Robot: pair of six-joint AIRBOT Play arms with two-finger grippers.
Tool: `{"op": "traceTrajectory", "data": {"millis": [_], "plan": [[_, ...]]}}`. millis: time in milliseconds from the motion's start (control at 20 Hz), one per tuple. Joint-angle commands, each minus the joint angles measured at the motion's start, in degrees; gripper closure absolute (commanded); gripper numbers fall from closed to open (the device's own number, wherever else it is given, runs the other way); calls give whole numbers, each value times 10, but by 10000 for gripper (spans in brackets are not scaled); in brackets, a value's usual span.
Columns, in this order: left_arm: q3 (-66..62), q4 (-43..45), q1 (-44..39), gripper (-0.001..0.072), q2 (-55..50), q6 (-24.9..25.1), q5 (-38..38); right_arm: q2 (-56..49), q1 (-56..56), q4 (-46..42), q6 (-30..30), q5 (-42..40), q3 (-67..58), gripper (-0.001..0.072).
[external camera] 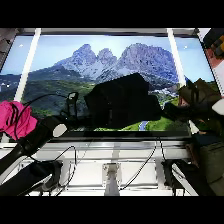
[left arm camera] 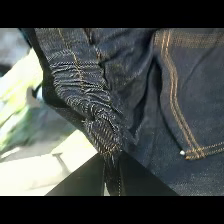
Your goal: Fold the clothes and pants, and hang the long-sleeved shirts on hangers.
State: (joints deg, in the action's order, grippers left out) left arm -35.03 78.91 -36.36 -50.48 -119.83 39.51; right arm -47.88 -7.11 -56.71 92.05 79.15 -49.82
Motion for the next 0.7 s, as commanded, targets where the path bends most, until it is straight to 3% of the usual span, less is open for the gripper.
{"op": "traceTrajectory", "data": {"millis": [0,200,350,650], "plan": [[-9,4,12,661,-2,-71,-77,-104,0,-2,-38,-34,-106,702],[-51,3,53,661,-33,-110,-125,-256,36,10,-58,-58,-239,702],[-92,4,78,661,-82,-109,-138,-343,67,9,-55,-102,-318,702],[-117,-36,103,660,-176,-110,-209,-431,83,9,-18,-188,-415,703]]}}
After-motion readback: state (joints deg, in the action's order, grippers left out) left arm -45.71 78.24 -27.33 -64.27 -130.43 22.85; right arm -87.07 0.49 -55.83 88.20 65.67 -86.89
